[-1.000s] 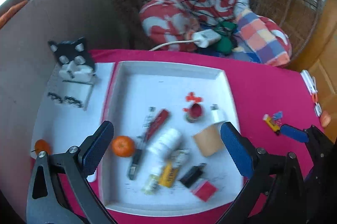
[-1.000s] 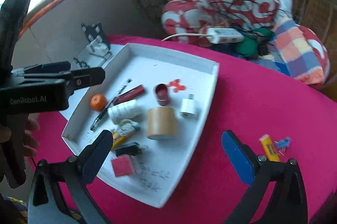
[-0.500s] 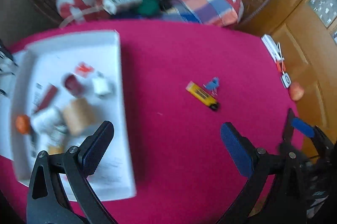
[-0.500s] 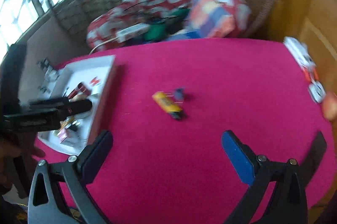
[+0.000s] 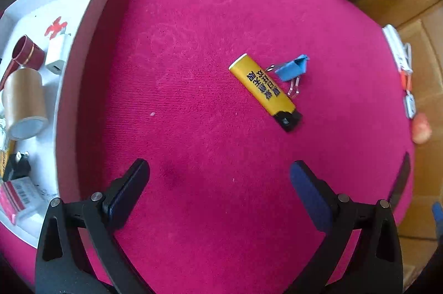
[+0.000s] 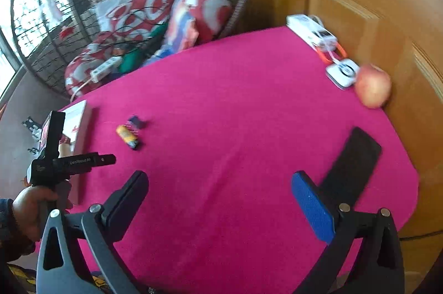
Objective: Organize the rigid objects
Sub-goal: 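Move both open tools back to the yellow lighter and binder clip, then grasp the yellow lighter with the left gripper and lift it, then grasp the blue binder clip with the right gripper while the left gripper holds the lighter, then carry the yellow lighter and blue binder clip over the tray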
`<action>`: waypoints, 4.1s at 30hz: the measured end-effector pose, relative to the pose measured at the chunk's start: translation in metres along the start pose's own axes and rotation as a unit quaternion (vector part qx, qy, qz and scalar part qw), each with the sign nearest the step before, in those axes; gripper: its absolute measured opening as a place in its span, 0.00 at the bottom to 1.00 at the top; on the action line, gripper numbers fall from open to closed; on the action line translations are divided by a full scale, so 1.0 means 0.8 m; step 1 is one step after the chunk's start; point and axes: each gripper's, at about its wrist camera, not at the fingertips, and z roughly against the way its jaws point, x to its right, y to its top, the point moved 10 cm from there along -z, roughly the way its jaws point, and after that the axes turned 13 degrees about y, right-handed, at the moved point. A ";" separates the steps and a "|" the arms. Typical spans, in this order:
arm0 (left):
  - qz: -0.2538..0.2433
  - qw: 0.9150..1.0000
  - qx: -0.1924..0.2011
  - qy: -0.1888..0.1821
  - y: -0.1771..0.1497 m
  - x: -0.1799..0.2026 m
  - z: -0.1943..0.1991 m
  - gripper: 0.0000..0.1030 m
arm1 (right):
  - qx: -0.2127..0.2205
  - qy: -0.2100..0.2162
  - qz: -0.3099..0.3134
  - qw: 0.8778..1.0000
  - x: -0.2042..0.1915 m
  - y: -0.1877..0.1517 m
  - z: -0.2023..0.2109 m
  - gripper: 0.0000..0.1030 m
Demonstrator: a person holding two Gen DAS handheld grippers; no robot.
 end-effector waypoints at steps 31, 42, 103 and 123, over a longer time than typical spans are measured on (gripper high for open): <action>-0.041 0.993 0.071 0.081 0.058 0.004 -0.020 0.78 | -0.049 0.008 -0.004 0.999 0.050 -0.011 -0.021 1.00; -0.088 0.987 0.104 0.083 0.074 0.028 -0.018 0.58 | -0.061 0.023 0.029 0.997 0.022 -0.002 -0.041 1.00; 0.041 0.967 0.252 -0.024 0.039 -0.187 0.253 0.22 | -0.066 0.199 0.189 0.959 -0.293 0.102 -0.159 0.18; 0.061 0.903 0.424 0.030 0.052 -0.282 0.436 0.22 | 0.154 0.321 0.285 0.890 -0.470 0.173 0.062 0.18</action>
